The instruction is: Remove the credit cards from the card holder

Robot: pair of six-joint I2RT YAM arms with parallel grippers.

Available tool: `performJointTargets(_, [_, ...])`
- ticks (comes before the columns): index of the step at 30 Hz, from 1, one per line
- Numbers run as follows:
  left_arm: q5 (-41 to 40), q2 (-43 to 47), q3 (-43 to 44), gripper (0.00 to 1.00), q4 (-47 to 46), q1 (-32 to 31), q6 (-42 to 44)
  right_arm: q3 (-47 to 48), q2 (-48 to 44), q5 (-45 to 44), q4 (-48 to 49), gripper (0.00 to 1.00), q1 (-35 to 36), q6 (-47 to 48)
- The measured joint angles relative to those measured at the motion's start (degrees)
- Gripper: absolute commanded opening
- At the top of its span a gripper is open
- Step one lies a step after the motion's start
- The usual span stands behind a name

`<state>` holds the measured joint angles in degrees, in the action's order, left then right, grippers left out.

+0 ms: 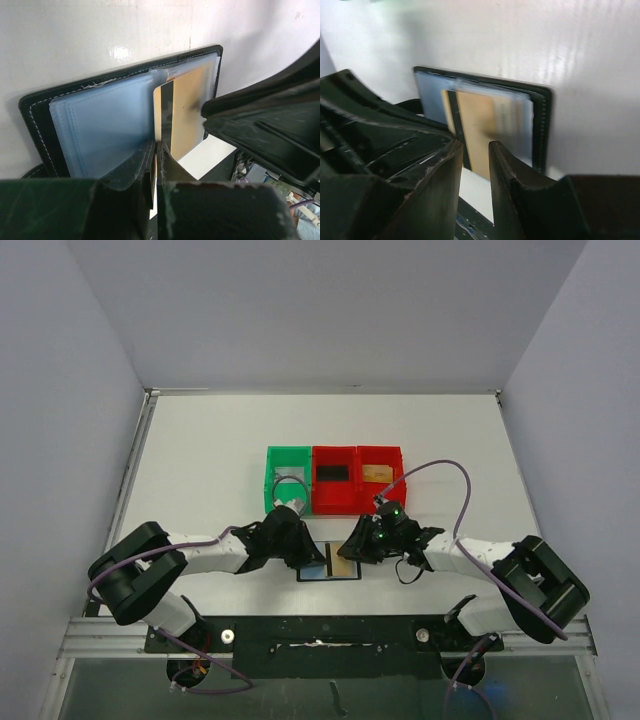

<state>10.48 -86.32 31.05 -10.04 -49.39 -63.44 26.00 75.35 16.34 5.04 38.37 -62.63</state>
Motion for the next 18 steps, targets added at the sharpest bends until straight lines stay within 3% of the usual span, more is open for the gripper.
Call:
performJointTargets(9, [1.6, 0.0, -4.0, 0.27, -6.5, 1.2, -3.1, -2.2, 2.4, 0.0, 3.7, 0.29, 0.7, -3.2])
performJointTargets(18, [3.7, -0.4, -8.9, 0.30, -17.1, 2.0, -8.4, -6.3, 2.4, 0.8, 11.7, 0.29, 0.7, -6.6])
